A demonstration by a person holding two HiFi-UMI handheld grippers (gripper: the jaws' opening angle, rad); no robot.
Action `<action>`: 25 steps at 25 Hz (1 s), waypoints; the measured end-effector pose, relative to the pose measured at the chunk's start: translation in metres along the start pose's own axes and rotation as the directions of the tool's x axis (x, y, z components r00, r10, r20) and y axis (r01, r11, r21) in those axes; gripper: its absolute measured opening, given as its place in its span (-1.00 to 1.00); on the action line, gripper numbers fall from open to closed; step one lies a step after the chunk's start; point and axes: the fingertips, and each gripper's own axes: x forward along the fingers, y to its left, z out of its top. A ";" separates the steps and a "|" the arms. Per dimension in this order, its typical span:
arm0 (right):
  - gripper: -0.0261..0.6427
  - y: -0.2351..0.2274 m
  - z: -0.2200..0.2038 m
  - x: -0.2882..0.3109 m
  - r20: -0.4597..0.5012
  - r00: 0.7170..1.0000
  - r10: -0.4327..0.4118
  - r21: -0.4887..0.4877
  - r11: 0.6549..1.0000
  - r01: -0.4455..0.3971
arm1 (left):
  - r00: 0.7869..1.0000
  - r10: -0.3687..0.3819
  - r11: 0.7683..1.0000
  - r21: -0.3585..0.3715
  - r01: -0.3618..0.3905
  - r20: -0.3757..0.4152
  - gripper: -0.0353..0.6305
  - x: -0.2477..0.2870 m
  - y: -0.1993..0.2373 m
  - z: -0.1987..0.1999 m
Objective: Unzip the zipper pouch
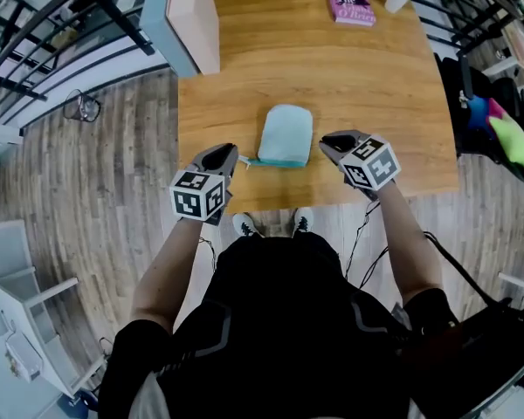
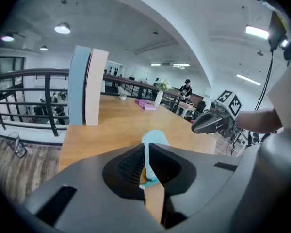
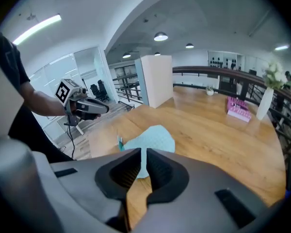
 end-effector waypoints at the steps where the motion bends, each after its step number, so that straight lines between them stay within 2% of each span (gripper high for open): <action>1: -0.79 -0.001 0.011 -0.011 0.027 1.000 -0.011 -0.013 1.000 0.012 | 0.999 -0.001 1.000 0.025 0.000 0.032 -0.79 -0.006 -0.002 0.015; 4: -0.79 -0.003 0.047 -0.041 0.124 0.991 -0.048 -0.042 0.998 0.054 | 0.993 0.004 0.995 0.099 -0.016 0.119 -0.79 -0.023 -0.004 0.059; 8: -0.79 0.001 0.088 -0.084 0.256 0.961 -0.099 -0.067 0.991 0.120 | 0.967 0.009 0.992 0.117 -0.040 0.254 -0.79 -0.053 -0.010 0.112; 12: -0.79 0.008 0.119 -0.131 0.383 0.912 -0.146 -0.064 0.981 0.185 | 0.933 0.025 0.988 0.133 -0.078 0.359 -0.79 -0.086 -0.020 0.153; 16: -0.79 0.012 0.152 -0.176 0.487 0.851 -0.196 -0.052 0.966 0.253 | 0.896 0.103 0.982 0.097 -0.160 0.431 -0.79 -0.115 -0.016 0.188; 19: -0.88 0.019 0.168 -0.201 0.533 0.817 -0.219 -0.034 0.960 0.279 | 0.863 0.055 0.991 0.081 -0.111 0.503 -0.80 -0.140 -0.026 0.208; 21: -0.89 0.023 0.176 -0.214 0.558 0.798 -0.228 -0.028 0.956 0.293 | 0.840 0.050 0.991 0.078 -0.109 0.540 -0.81 -0.155 -0.029 0.217; 23: -0.89 0.027 0.183 -0.224 0.583 0.778 -0.232 -0.022 0.954 0.301 | 0.839 0.062 0.988 0.086 -0.129 0.541 -0.81 -0.164 -0.030 0.221; 25: -0.89 0.032 0.189 -0.228 0.593 0.772 -0.228 -0.031 0.952 0.304 | 0.845 0.070 0.988 0.083 -0.134 0.531 -0.81 -0.168 -0.029 0.224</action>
